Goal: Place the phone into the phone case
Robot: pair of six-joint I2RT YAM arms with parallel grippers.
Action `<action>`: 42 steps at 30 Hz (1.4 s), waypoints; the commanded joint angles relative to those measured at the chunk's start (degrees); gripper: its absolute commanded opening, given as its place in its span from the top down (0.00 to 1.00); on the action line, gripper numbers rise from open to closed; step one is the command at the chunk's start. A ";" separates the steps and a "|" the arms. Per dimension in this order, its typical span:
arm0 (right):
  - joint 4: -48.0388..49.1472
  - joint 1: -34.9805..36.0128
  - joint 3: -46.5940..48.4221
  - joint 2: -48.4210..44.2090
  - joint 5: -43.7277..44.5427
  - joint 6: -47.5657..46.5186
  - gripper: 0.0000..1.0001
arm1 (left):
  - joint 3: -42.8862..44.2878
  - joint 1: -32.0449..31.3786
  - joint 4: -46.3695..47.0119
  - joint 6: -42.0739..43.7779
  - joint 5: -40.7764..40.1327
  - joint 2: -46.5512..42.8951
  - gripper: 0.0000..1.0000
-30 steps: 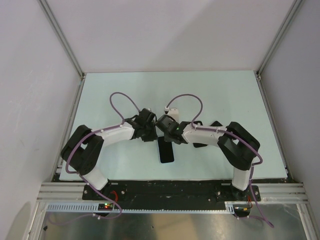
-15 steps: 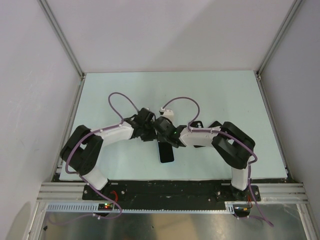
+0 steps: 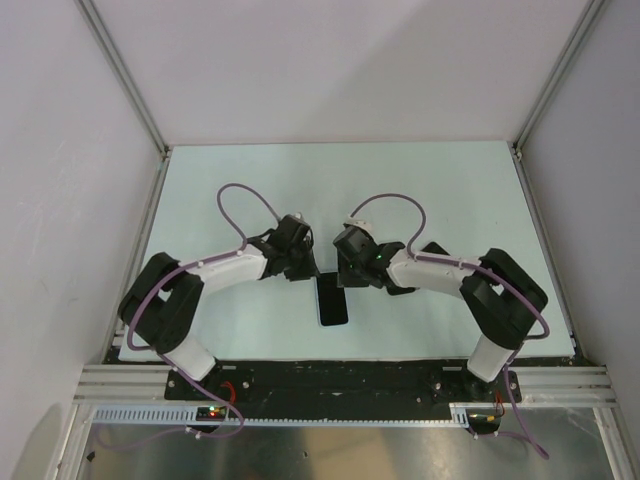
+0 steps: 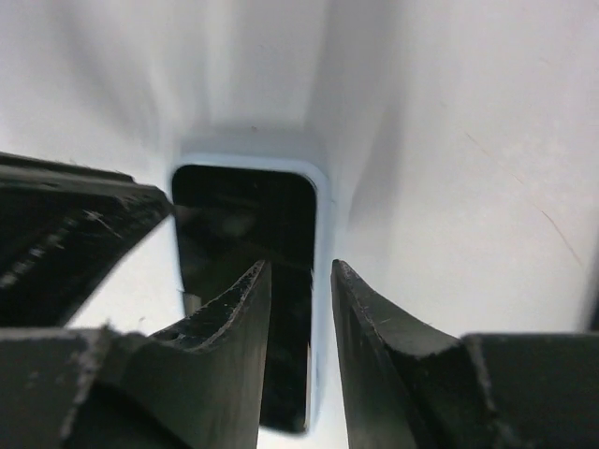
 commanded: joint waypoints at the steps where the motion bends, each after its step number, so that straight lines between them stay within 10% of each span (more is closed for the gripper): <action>1: -8.12 -0.25 -0.64 -4.16 1.62 -1.67 0.62 | -0.70 -0.81 1.59 -0.37 1.06 -3.43 0.65; 20: -3.42 1.36 -3.33 1.55 -1.70 -0.37 0.65 | -4.49 -5.99 1.64 -2.23 -2.13 -1.60 0.65; 35: -3.72 8.94 -6.47 12.26 -0.41 5.78 0.92 | -4.18 -6.60 1.60 -2.47 -2.58 1.27 0.67; 42: -2.52 5.29 -7.30 4.95 -0.70 4.44 0.80 | -3.02 -6.54 1.10 -0.67 -3.94 -0.23 0.63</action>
